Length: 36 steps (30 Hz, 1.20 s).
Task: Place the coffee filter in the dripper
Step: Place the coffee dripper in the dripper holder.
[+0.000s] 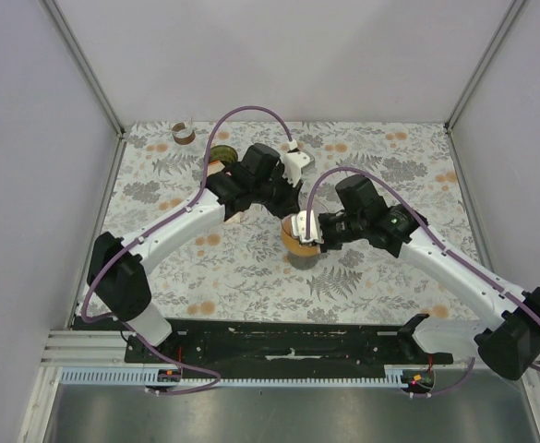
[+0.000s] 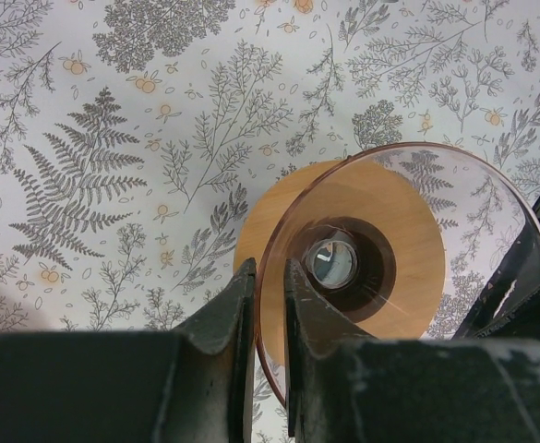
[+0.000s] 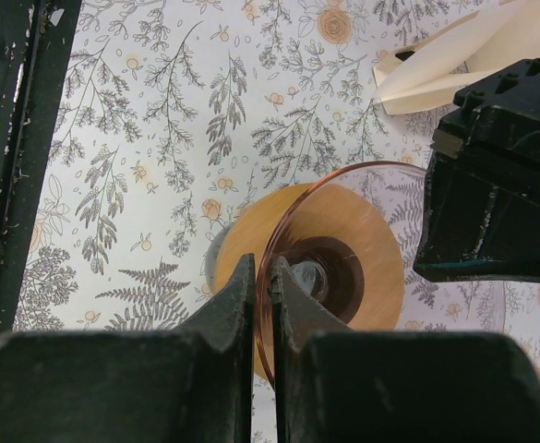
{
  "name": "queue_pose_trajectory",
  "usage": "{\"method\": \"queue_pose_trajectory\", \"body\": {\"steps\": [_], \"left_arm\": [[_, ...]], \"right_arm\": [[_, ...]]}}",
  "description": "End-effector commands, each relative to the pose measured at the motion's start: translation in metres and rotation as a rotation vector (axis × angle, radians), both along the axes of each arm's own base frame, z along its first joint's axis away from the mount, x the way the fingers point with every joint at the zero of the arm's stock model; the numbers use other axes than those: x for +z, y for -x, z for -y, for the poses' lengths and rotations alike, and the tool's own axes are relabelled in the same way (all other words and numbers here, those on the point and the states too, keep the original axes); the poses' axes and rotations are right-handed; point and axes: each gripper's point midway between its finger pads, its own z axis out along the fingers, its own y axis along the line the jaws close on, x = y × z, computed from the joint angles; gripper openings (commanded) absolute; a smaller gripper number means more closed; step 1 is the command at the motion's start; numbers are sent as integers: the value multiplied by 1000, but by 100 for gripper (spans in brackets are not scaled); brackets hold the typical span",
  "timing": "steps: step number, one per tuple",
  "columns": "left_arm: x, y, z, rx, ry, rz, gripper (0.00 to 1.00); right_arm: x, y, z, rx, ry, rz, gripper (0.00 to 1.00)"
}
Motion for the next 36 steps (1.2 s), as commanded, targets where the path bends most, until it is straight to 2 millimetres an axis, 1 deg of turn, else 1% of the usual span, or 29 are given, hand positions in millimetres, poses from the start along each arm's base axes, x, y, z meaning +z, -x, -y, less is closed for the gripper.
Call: {"method": "queue_pose_trajectory", "body": {"steps": [1, 3, 5, 9, 10, 12, 15, 18, 21, 24, 26, 31, 35, 36], "left_arm": [[-71, 17, -25, -28, -220, -109, 2], [-60, 13, -24, -24, -210, -88, 2], [-45, 8, -22, -22, -197, -59, 2], [-15, -1, -16, -14, -166, -8, 5], [-6, -3, -14, -13, -155, 7, 7], [6, -7, -11, -11, -138, 28, 10], [19, -10, -10, -10, -125, 52, 16], [30, -11, -11, -8, -114, 73, 24], [34, -10, -13, -9, -115, 84, 29], [32, -12, -16, 0, -128, 83, 38], [35, -13, -17, 2, -124, 90, 42], [55, -16, -16, 10, -91, 118, 51], [72, -16, -18, 12, -71, 147, 56], [77, -17, -19, 13, -64, 156, 58]], "right_arm": [[-81, 46, 33, -1, 243, -318, 0], [-80, 43, 34, -17, 257, -309, 0], [-70, 41, 32, -27, 254, -287, 0], [-27, 26, 22, -41, 169, -169, 0], [-19, 23, 22, -48, 159, -140, 0], [-11, 16, 24, -60, 156, -93, 0], [-9, 12, 28, -71, 169, -56, 0], [-9, 14, 28, -66, 166, -60, 0], [-11, 13, 27, -71, 171, -67, 2], [-6, 9, 24, -83, 166, -50, 12], [-1, 8, 22, -78, 153, -39, 18], [14, 8, 17, -79, 121, -25, 32], [35, 13, 10, -60, 67, -12, 50], [40, 14, 8, -56, 53, -7, 53]]}}
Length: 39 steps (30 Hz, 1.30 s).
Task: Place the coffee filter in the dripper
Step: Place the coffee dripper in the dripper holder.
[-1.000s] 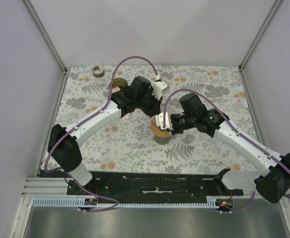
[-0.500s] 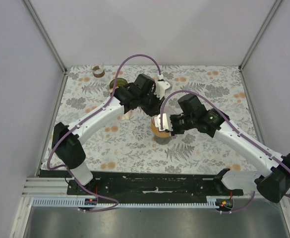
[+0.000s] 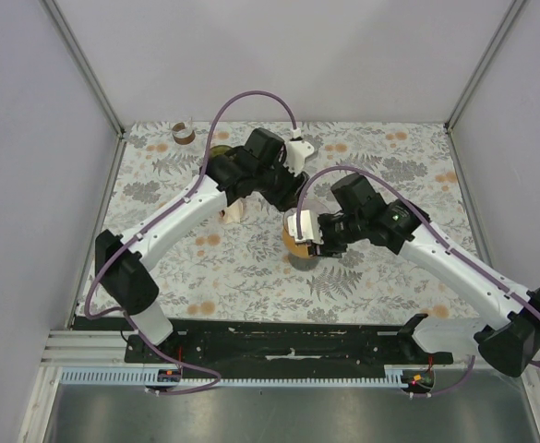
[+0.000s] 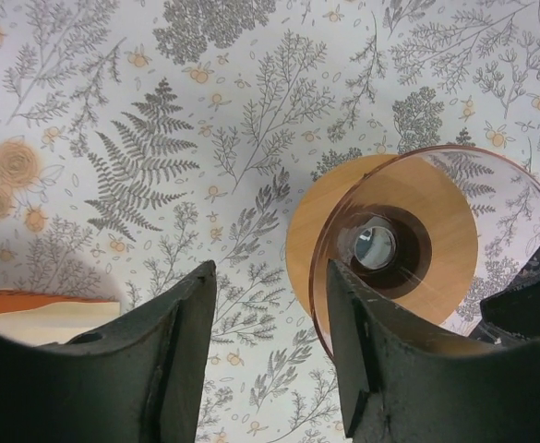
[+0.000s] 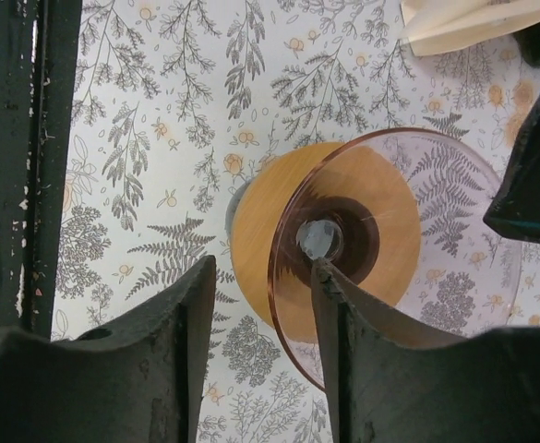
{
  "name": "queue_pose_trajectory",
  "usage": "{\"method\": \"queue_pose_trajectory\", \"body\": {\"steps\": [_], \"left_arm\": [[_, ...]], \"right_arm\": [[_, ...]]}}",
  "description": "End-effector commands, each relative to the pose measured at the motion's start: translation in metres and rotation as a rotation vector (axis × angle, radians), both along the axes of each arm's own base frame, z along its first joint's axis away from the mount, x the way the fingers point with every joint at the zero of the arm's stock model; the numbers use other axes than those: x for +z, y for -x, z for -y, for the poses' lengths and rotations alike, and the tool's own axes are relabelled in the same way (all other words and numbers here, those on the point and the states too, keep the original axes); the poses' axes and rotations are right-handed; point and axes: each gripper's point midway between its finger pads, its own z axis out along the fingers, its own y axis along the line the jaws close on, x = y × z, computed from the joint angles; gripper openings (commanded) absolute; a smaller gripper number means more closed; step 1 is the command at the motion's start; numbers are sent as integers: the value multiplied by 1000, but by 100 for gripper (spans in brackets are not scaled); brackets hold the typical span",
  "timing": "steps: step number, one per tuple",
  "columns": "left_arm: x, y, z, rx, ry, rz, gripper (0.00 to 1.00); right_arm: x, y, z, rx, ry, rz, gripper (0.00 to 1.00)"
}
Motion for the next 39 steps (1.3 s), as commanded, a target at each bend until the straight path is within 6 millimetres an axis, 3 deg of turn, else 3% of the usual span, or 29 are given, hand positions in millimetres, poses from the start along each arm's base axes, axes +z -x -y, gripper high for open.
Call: {"method": "queue_pose_trajectory", "body": {"steps": [1, 6, 8, 9, 11, 14, 21, 26, 30, 33, 35, 39], "left_arm": [[51, -5, -6, -14, 57, 118, 60], [66, -12, -21, 34, 60, 150, 64], [77, -16, -33, 70, 76, 166, 66], [85, -19, -45, 96, 87, 179, 66], [96, -26, -68, 154, 106, 195, 68], [105, -39, -119, 276, 107, 215, 69], [95, -55, -245, 606, 42, 185, 71], [68, -57, -295, 777, 9, 125, 67], [56, -60, -286, 753, 29, 73, 52], [44, -55, -248, 617, -27, 46, 45], [28, -46, -213, 488, -103, 44, 43], [-8, -38, -168, 357, -134, -47, 41]], "right_arm": [[36, 7, -11, 15, -83, 22, 56], [64, 11, -18, 17, -175, 60, 74], [84, 8, -21, -33, -238, 68, 92], [99, 4, -23, -64, -284, 83, 98], [124, -2, -22, -150, -361, 96, 98], [151, -14, -13, -310, -472, 112, 98], [161, -36, 14, -641, -617, 71, 98], [143, -59, 52, -938, -662, 84, 98], [124, -67, 81, -1076, -641, 122, 98], [124, -68, 95, -1138, -654, 147, 97], [125, -68, 98, -1143, -663, 159, 97], [120, -72, 98, -1144, -643, 176, 97]]}}
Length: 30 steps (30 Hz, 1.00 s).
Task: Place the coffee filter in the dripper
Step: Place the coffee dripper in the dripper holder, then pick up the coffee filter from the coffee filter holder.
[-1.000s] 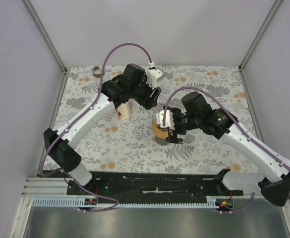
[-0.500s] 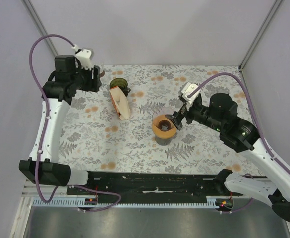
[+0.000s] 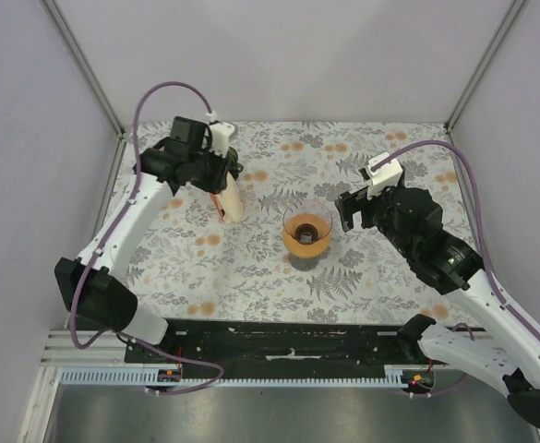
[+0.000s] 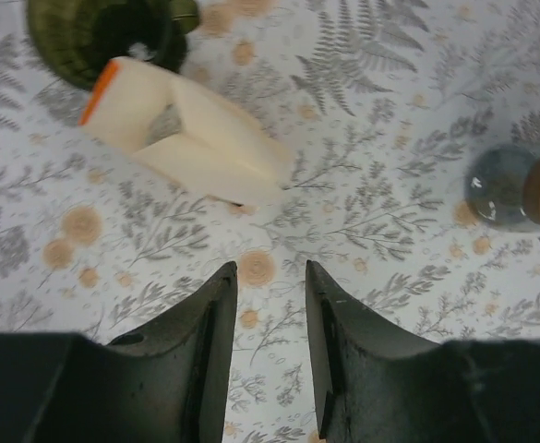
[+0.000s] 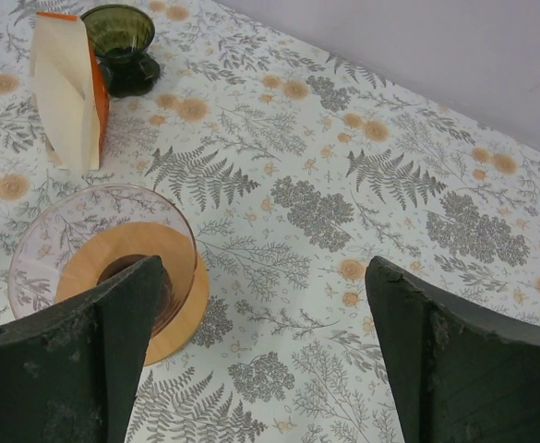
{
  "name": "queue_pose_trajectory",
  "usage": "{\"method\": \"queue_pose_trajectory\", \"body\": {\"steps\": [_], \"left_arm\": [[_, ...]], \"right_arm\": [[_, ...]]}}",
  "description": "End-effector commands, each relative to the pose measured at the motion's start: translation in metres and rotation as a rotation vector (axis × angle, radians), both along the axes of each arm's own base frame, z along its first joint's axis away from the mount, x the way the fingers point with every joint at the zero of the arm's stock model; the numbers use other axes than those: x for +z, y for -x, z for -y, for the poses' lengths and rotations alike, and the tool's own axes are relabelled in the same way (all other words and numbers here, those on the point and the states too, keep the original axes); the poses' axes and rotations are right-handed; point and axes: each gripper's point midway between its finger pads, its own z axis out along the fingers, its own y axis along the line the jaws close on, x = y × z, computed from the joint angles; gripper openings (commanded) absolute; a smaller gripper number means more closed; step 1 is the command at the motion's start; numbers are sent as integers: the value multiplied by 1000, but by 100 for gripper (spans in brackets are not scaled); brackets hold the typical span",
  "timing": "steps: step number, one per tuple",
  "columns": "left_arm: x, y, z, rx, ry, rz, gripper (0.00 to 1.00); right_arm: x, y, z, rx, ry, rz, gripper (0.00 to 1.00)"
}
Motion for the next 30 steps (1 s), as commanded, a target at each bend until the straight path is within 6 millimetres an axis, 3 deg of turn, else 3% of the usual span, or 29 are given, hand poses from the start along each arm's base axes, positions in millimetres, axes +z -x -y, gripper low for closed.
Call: {"method": "queue_pose_trajectory", "body": {"steps": [1, 4, 6, 13, 19, 24, 30], "left_arm": [[-37, 11, 43, -157, -54, -93, 41], [-60, 9, 65, -195, -76, -133, 41], [-70, -2, 72, -149, -69, -119, 42], [-92, -38, 59, 28, -140, -37, 45], [-114, -49, 54, 58, -190, -49, 45], [-118, -65, 51, 90, -218, -26, 44], [-132, -70, 55, 82, -218, -45, 45]], "right_arm": [[9, -9, 6, -57, -19, 47, 97], [4, -13, 4, -55, 10, 37, 97], [4, -14, 3, -46, 27, 40, 96], [0, -21, 6, -67, 73, 52, 96], [-1, -21, 7, -71, 83, 55, 96], [-1, -20, 8, -71, 82, 59, 96], [0, -20, 11, -80, 83, 67, 96]]}}
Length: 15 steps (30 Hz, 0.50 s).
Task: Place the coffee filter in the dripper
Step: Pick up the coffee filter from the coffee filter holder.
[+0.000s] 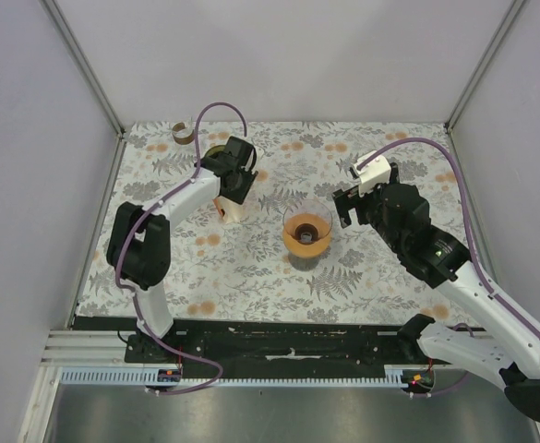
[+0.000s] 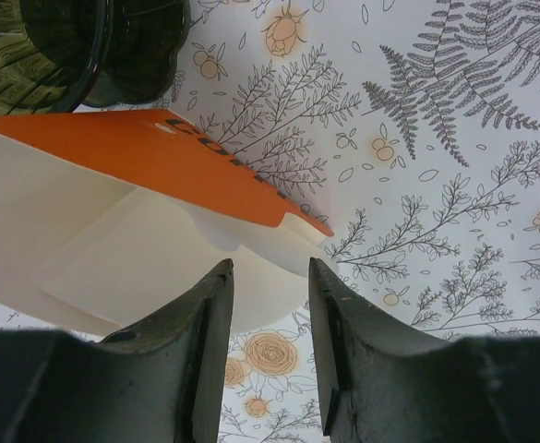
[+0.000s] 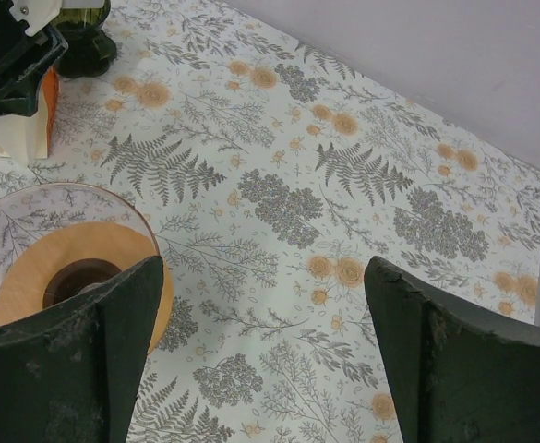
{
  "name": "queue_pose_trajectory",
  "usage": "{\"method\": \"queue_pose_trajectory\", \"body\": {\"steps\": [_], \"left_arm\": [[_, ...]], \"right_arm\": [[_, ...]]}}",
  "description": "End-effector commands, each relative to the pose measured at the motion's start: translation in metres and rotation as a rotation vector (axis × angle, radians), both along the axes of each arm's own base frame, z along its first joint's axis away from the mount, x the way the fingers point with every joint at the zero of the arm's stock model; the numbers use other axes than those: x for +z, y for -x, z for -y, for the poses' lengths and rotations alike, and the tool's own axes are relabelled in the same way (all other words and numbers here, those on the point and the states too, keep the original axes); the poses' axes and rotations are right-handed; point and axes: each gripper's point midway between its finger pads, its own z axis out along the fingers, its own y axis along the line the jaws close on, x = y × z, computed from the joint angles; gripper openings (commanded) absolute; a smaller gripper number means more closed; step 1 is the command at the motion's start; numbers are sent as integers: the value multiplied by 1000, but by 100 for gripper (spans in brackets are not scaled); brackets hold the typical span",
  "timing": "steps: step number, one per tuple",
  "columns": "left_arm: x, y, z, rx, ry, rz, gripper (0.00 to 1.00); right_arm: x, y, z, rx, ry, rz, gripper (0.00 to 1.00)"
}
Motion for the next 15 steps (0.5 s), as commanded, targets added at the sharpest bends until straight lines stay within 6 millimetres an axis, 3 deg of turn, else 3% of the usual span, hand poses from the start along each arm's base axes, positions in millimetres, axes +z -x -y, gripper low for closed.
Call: {"method": "queue_pose_trajectory", "body": {"steps": [1, 15], "left_arm": [[12, -25, 8, 39, 39, 74, 45], [8, -28, -11, 84, 20, 72, 30]], "right_arm": [[11, -2, 5, -22, -15, 49, 96], [11, -1, 3, -9, -15, 52, 96]]}}
